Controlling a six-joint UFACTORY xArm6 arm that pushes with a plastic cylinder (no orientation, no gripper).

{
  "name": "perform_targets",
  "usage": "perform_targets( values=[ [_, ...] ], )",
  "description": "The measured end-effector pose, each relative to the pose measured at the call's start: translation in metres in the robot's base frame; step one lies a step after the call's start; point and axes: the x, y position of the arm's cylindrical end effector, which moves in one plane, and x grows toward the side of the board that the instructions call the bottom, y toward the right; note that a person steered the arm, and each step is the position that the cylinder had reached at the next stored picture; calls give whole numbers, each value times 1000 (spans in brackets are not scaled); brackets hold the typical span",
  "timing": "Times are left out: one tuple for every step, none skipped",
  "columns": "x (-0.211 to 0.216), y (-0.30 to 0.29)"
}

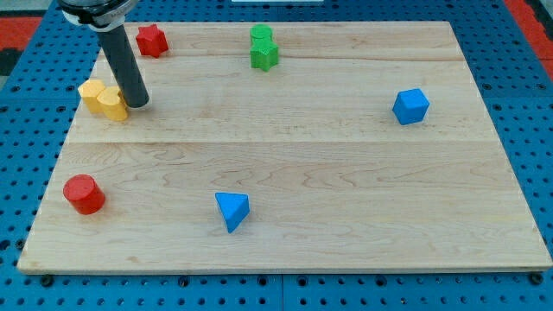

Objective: Push the red circle to the top left

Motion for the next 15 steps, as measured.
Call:
perform_targets(
  values=[
    [-34, 28],
    [-42, 28],
    [-42, 29],
    [-42, 34],
    [-41, 31],
    [-26, 77],
    [16, 84],
    [102, 49],
    [189, 17],
    [209, -38],
    [162, -46],
    [123, 5],
    [144, -8],
    [159, -43],
    [118, -40]
  ],
)
